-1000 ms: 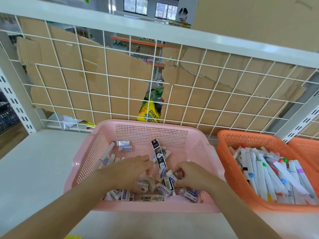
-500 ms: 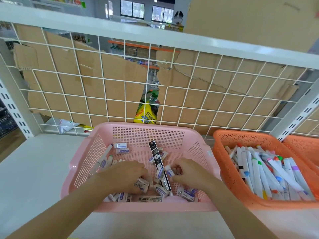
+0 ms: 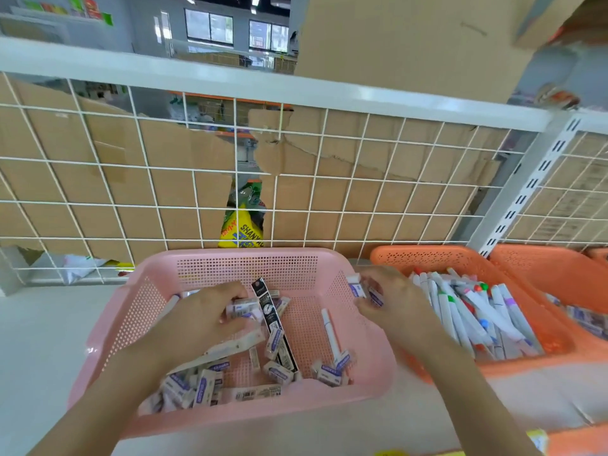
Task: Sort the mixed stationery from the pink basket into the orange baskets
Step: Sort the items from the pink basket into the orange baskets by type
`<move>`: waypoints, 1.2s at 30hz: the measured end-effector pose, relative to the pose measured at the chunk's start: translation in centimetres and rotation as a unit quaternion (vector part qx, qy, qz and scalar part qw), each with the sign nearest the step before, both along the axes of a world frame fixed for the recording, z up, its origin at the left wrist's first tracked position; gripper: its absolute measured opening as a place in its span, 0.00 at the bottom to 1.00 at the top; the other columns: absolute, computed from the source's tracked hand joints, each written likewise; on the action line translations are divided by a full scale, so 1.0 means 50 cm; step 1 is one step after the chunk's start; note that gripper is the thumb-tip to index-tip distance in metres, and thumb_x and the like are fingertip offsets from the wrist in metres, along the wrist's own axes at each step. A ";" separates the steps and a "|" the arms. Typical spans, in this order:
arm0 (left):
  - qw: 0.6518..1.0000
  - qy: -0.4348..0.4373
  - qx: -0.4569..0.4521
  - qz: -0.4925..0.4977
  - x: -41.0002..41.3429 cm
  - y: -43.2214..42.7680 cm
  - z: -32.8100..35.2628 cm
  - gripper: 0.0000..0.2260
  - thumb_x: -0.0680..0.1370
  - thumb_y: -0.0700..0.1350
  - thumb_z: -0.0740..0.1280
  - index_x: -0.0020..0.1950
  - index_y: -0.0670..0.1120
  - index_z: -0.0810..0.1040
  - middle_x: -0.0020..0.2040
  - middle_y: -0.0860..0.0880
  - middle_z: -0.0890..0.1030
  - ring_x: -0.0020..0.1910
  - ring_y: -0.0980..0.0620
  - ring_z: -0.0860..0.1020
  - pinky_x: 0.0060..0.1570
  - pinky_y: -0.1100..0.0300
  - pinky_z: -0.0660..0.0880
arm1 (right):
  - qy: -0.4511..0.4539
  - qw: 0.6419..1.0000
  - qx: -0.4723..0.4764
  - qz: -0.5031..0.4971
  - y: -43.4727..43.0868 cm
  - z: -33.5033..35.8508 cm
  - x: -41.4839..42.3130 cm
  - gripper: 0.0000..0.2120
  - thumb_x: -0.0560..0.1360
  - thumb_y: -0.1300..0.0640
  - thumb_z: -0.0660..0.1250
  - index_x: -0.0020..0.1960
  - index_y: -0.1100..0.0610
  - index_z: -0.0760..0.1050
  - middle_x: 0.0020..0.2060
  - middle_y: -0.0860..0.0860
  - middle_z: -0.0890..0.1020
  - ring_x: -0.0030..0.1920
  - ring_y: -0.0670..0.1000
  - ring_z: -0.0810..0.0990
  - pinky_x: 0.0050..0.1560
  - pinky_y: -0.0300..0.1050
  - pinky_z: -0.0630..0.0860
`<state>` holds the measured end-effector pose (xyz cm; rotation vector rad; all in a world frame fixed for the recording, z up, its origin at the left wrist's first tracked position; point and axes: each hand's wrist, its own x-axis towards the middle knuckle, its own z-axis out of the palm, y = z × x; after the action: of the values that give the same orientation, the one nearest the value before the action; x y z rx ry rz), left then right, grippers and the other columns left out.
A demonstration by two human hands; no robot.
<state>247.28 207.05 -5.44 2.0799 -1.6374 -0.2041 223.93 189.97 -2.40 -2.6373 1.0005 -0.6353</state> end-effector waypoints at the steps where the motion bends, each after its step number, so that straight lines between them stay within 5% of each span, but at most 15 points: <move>1: 1.000 -0.002 -0.009 0.010 -0.004 -0.003 0.004 0.07 0.74 0.50 0.69 0.47 0.52 0.72 0.38 0.55 0.76 0.35 0.62 0.74 0.39 0.59 0.73 | -0.013 1.000 0.002 -0.010 0.000 0.005 -0.017 0.09 0.72 0.58 0.69 0.51 0.50 0.74 0.48 0.45 0.75 0.46 0.49 0.74 0.41 0.37 0.68; 9: 0.998 0.014 -0.052 0.012 -0.051 -0.046 0.032 0.08 0.74 0.47 0.70 0.44 0.54 0.71 0.37 0.56 0.76 0.35 0.61 0.73 0.33 0.69 0.66 | -0.029 0.991 -0.032 -0.124 -0.013 0.022 -0.169 0.14 0.69 0.61 0.73 0.54 0.59 0.78 0.48 0.55 0.79 0.48 0.57 0.78 0.43 0.45 0.70; 14: 0.998 -0.011 -0.054 0.009 -0.101 -0.102 0.039 0.10 0.74 0.49 0.69 0.51 0.48 0.74 0.39 0.52 0.77 0.36 0.54 0.73 0.35 0.59 0.67 | -0.022 0.978 -0.058 -0.197 -0.028 0.017 -0.276 0.10 0.69 0.61 0.72 0.48 0.59 0.77 0.40 0.51 0.74 0.40 0.60 0.78 0.35 0.46 0.67; 22: 0.998 -0.020 -0.060 -0.007 -0.208 -0.220 0.061 0.08 0.74 0.49 0.70 0.47 0.54 0.71 0.40 0.54 0.77 0.36 0.53 0.73 0.34 0.58 0.66 | -0.027 0.958 -0.079 -0.274 -0.097 0.012 -0.435 0.14 0.68 0.60 0.73 0.53 0.59 0.78 0.47 0.55 0.78 0.42 0.63 0.80 0.35 0.46 0.67; 25: 0.997 -0.005 -0.065 -0.028 -0.260 -0.279 0.072 0.06 0.74 0.52 0.68 0.47 0.54 0.73 0.40 0.55 0.77 0.39 0.53 0.75 0.39 0.56 0.71 | -0.033 0.954 -0.082 -0.285 -0.143 0.015 -0.488 0.13 0.69 0.60 0.72 0.52 0.59 0.78 0.49 0.56 0.79 0.43 0.63 0.80 0.36 0.50 0.71; 31: 0.996 -0.026 -0.071 -0.044 -0.375 -0.402 0.082 0.12 0.73 0.50 0.70 0.41 0.58 0.66 0.33 0.56 0.73 0.37 0.48 0.75 0.35 0.56 0.65 | -0.025 0.954 -0.076 -0.289 -0.259 0.025 -0.596 0.12 0.69 0.58 0.73 0.50 0.59 0.77 0.46 0.54 0.77 0.45 0.61 0.79 0.35 0.46 0.67; 36: 0.993 -0.065 -0.078 -0.055 -0.502 -0.510 0.086 0.09 0.75 0.52 0.68 0.49 0.51 0.71 0.41 0.54 0.76 0.43 0.48 0.76 0.37 0.57 0.64 | -0.031 0.961 -0.065 -0.267 -0.358 0.019 -0.673 0.13 0.70 0.59 0.72 0.53 0.61 0.76 0.47 0.54 0.77 0.44 0.61 0.78 0.35 0.45 0.66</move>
<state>222.20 181.57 -1.13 1.9227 -1.7863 0.0234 190.26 172.08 -1.46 -2.4290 1.7228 -0.9138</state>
